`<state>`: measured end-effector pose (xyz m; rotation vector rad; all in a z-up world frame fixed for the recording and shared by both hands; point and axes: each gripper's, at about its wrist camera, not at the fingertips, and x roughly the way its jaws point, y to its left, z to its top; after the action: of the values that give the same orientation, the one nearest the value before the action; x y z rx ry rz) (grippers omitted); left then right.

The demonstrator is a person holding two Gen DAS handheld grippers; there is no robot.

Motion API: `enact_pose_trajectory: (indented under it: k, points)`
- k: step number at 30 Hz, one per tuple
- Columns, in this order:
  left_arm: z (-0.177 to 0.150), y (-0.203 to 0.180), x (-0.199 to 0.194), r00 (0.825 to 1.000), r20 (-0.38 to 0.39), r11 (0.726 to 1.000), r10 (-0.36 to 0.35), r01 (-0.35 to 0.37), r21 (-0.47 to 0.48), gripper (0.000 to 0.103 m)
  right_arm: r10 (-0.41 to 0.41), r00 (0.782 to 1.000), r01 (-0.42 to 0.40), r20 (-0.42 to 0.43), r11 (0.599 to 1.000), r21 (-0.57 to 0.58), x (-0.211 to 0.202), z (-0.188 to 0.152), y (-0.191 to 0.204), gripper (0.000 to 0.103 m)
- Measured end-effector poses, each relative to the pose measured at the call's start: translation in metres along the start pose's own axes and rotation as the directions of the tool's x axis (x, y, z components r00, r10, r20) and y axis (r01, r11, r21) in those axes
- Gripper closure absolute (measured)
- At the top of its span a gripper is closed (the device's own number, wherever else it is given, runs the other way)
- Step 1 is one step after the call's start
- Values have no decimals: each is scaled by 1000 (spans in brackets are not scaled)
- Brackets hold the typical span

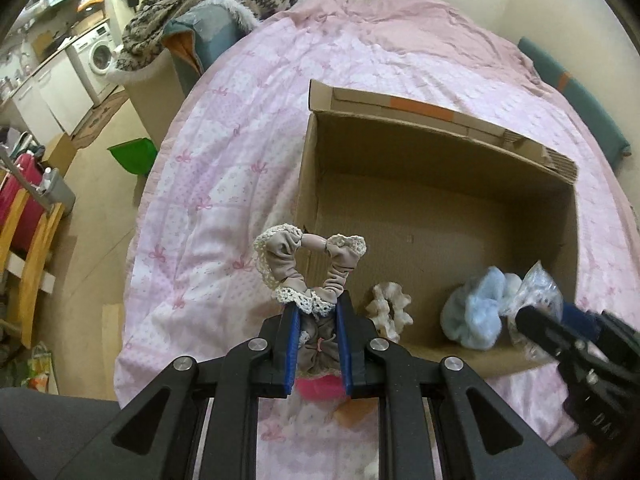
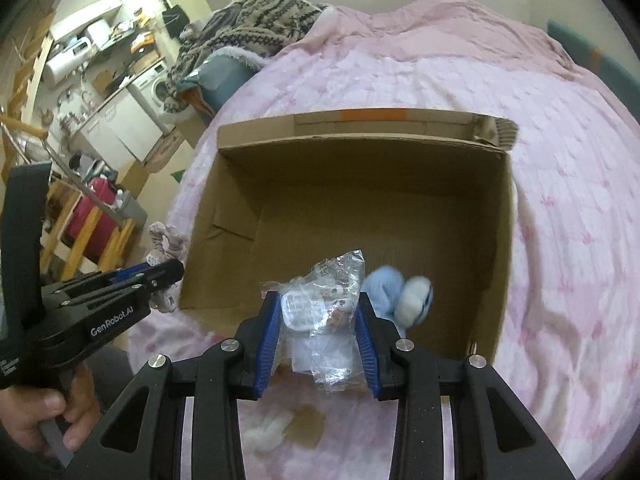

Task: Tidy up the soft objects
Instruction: 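Lift the lace scrunchie and plastic bag over the box with both tools, then open both tools to release the scrunchie and bag into the box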

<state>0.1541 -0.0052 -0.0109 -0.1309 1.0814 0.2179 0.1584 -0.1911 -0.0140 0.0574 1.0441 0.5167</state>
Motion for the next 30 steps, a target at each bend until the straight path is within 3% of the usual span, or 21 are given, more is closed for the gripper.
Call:
enact_pose_trajectory:
  k: [8, 15, 30]
  points:
    - [3, -12, 21, 995, -1, 995, 95, -95, 12, 88, -5, 999, 6, -49, 1000, 5, 33, 0, -4, 65]
    - [9, -22, 28, 991, 7, 991, 130, -130, -1, 88, -2, 998, 3, -69, 1000, 15, 40, 1, -15, 65]
    - [11, -29, 36, 990, 2, 990, 139, -139, -23, 87, -22, 994, 25, -105, 999, 31, 47, 0, -19, 65]
